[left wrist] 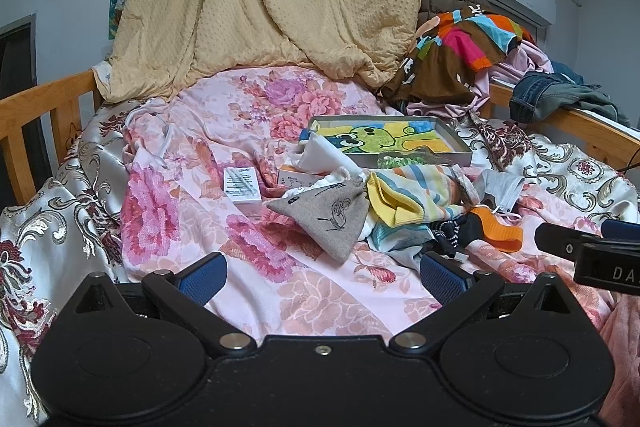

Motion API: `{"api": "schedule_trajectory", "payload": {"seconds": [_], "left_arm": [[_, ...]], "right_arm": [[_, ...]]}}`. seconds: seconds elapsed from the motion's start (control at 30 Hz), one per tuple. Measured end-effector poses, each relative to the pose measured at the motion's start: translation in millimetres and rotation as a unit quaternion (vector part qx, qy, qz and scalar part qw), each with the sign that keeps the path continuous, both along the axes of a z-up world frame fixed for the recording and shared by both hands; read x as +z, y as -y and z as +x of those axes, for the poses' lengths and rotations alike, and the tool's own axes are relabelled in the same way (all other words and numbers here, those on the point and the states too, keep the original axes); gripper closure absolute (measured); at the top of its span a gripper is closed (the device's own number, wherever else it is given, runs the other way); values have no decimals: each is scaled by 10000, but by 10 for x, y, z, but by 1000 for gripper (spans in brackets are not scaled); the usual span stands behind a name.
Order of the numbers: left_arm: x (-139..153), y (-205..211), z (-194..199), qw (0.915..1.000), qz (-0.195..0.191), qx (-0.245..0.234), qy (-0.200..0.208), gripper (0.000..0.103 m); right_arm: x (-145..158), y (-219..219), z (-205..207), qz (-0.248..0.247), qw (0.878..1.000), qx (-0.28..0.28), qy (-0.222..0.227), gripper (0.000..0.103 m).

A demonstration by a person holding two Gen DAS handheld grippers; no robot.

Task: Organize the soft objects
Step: 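Reach the left gripper to the grey drawstring pouch and grasp it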

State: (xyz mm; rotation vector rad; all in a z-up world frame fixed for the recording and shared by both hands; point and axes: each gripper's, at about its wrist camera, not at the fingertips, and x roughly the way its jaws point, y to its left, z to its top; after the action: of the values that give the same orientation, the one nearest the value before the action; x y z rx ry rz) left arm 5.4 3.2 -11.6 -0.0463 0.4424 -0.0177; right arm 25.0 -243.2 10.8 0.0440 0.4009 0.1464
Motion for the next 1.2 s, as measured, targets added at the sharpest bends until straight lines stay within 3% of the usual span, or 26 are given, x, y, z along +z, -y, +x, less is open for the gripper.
{"api": "schedule_trajectory", "payload": {"seconds": [0.3,0.6,0.8,1.2], "left_arm": [[67,-63,290,9999,127,-46,-76,1],[99,19,856,9976,506,-447,-127,1],[-5,16,1273,9952,662,-621,-370,1],[-252,35,1873,9815,992,-1428,-801,1]], "right_arm": [[53,-46,360,-159,9991,402,-40,0],[-47,27,893,-243,9973,660,-216,0],[-147,-2,1281,-301,9933,1012,-469,0],[-356,-151,1940,-126,9836,1609,-807,1]]}}
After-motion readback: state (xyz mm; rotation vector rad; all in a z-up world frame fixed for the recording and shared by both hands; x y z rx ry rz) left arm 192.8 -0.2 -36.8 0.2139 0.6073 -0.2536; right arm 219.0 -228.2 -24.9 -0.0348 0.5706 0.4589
